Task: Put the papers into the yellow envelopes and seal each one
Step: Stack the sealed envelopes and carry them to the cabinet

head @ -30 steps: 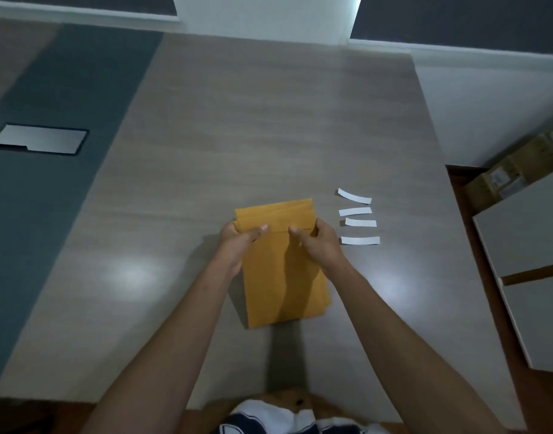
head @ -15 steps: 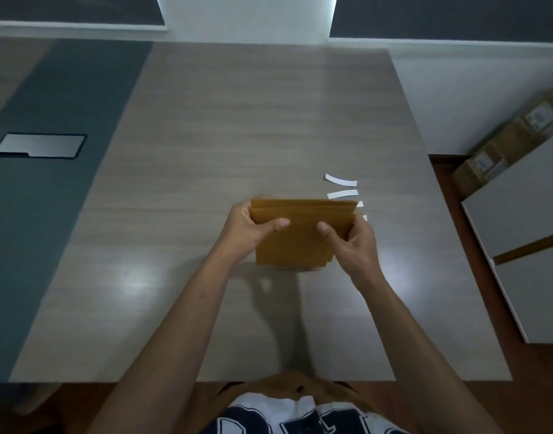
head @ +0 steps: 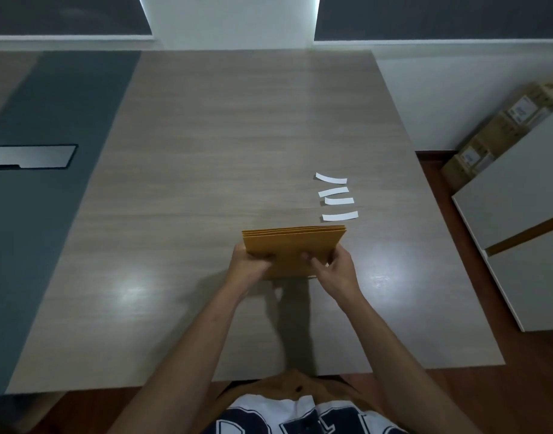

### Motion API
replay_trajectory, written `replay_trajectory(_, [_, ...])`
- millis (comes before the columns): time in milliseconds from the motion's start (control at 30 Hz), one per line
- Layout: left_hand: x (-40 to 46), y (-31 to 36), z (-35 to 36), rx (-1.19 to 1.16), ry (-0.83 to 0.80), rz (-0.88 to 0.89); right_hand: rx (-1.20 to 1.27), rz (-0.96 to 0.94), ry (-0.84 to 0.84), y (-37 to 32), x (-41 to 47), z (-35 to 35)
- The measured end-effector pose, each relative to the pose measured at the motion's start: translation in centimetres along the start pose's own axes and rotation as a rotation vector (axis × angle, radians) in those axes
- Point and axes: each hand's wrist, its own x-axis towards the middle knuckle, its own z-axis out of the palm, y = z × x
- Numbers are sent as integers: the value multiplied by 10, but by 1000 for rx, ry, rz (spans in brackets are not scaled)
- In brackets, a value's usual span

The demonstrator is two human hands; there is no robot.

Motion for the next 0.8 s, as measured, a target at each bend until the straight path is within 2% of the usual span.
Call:
replay_trajectory(200, [2,-11,-1,77,-41,-78,-35,-14,-34,-3,6,-3])
replay_trajectory(367, [7,-10,-4,144,-100,-115,197,-119,-16,-37,12,-14])
replay_trajectory(467, [3,-3,-8,164,-137,-113,238,-121,-35,-40,14,-14])
replay_trajectory(533, [0,7,-17,103,-170,-65,227,-115,-61,-41,15,-15])
replay_trajectory(633, [-6,29,-28,-79,-218,122,216,-112,-89,-39,14,-15])
replay_trajectory(700, [-8,38,-27,-73,-213,206,216,-114,-112,-40,12,-15])
replay_trajectory(800, [-12,42,-21,-39,-150,152,211,-134,-141,-40,10,-17])
